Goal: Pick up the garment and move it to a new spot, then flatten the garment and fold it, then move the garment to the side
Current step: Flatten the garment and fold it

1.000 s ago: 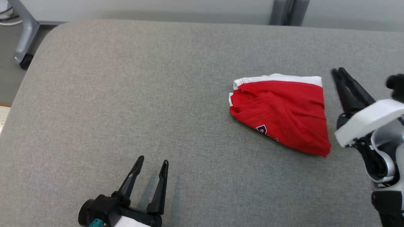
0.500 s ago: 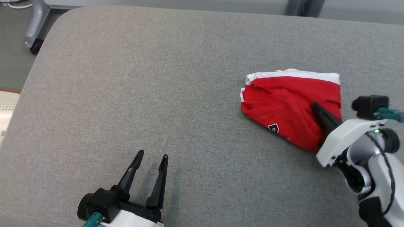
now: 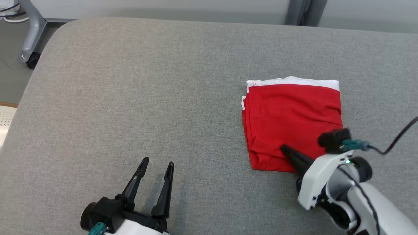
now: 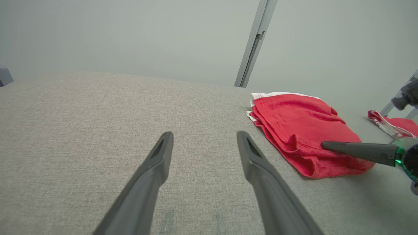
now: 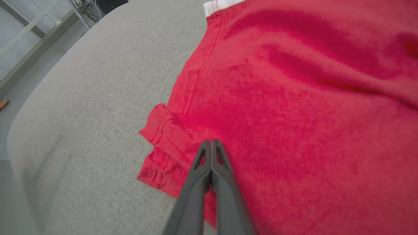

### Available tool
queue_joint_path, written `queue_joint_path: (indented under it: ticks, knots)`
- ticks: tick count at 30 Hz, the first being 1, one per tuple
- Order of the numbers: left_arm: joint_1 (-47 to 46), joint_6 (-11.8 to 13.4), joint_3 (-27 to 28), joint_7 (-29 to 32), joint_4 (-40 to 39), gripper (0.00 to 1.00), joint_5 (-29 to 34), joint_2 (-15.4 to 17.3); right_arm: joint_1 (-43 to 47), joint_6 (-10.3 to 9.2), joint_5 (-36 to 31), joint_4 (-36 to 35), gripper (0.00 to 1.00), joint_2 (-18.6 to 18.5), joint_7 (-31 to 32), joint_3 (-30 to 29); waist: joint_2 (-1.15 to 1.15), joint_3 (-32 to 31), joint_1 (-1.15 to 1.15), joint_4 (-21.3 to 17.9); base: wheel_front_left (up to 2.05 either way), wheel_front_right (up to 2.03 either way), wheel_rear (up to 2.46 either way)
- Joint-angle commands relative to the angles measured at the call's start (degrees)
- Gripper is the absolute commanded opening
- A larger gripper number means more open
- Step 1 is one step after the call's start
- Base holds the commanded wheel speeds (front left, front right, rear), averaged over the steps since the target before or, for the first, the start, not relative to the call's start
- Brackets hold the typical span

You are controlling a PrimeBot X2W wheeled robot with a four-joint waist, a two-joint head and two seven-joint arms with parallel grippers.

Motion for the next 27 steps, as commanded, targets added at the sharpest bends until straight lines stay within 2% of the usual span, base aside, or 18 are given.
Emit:
queue_joint_path:
  ticks: [1,8,10,13,15,16,19,24,27]
  knots:
    - [0.2,0.4,0.2,-0.3,0.0,1.0,-0.3,0.1,0.9,0.03,0.6,0.3,0.0,-0.4,-0.5,1.3,0.0,-0.5,0.0,0.0,0.0,0.0,0.0]
    - [2.5,1.4,1.4,-0.3,-0.4,1.0,-0.7,0.1,2.5,0.03,2.8,1.1,0.0,-0.7,-4.0,9.9,0.0,-4.3,0.0,-1.8,0.0,0.0,0.0]
    - [3.5,1.7,2.1,-0.3,-0.8,1.0,-0.6,0.1,3.1,0.03,2.0,0.6,0.0,-1.2,-7.3,10.2,0.0,-6.0,0.0,-2.7,0.0,0.0,0.0]
    - [5.4,2.4,3.9,-0.3,-1.5,1.0,-0.1,0.2,5.3,0.03,-1.2,-0.5,0.0,-1.8,-14.7,6.6,0.0,-8.9,0.0,-4.2,0.0,0.0,0.0]
    - [6.7,3.1,5.5,-0.3,-2.1,1.0,0.2,0.2,7.8,0.03,-3.7,-1.5,0.45,-1.5,-19.6,2.7,0.0,-10.8,0.0,-5.5,0.0,0.0,0.0]
    - [7.4,3.3,6.4,-0.3,-2.4,1.0,0.5,0.2,9.5,0.03,-4.5,-2.4,1.0,-1.1,-21.8,0.4,0.0,-11.4,0.0,-6.0,0.0,0.0,0.0]
    - [9.1,3.6,9.0,-0.3,-2.9,1.0,1.2,0.2,14.1,0.01,-8.7,-5.2,1.0,-1.0,-25.9,-7.1,0.0,-13.2,0.0,-7.4,0.0,0.0,0.0]
    - [11.3,2.9,12.4,-0.3,-2.7,1.0,1.7,0.2,23.1,0.03,-14.3,-9.2,1.0,2.4,-27.7,-19.5,0.0,-15.3,0.0,-9.2,0.0,0.0,0.0]
    - [12.3,2.6,13.4,-0.3,-2.3,1.0,1.9,0.1,25.1,0.03,-17.5,-11.0,1.0,2.8,-27.8,-23.4,0.0,-15.7,0.0,-9.9,0.0,0.0,0.0]
